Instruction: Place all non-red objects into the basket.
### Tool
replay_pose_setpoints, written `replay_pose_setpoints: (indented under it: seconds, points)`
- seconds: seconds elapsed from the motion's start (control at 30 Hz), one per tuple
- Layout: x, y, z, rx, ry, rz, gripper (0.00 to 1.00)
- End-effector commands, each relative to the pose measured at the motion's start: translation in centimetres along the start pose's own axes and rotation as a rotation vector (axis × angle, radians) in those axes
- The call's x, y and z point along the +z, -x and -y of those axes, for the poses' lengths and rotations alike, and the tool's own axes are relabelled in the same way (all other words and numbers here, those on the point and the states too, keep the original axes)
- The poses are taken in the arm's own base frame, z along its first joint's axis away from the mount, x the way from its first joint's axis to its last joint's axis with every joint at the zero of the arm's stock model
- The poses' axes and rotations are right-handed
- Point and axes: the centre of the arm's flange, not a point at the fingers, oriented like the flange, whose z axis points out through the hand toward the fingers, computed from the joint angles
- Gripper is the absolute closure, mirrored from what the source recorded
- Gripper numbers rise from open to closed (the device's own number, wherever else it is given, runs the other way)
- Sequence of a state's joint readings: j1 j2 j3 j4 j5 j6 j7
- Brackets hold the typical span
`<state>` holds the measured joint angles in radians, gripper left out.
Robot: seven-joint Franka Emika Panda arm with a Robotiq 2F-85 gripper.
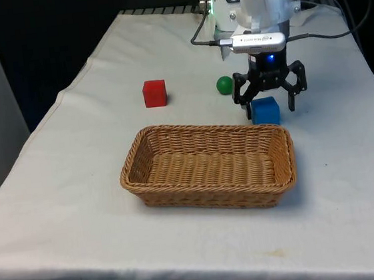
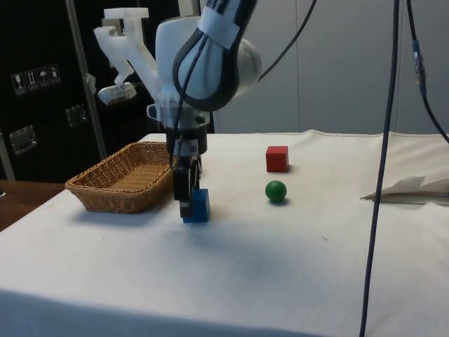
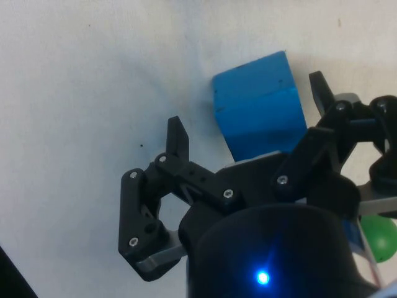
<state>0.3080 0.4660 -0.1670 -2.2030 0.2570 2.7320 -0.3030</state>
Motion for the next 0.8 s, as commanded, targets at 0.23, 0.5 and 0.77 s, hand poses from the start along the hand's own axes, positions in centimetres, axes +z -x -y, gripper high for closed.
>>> replay_pose_setpoints:
  seconds: [0.23,0.5,0.77]
  points:
    - [0.00,0.00,0.00,0.000,0.000,0.000,0.00]
    - [0.00,0.00,0.00,0.000,0.000,0.000,0.00]
    - [0.00,0.00,0.00,0.000,0.000,0.000,0.74]
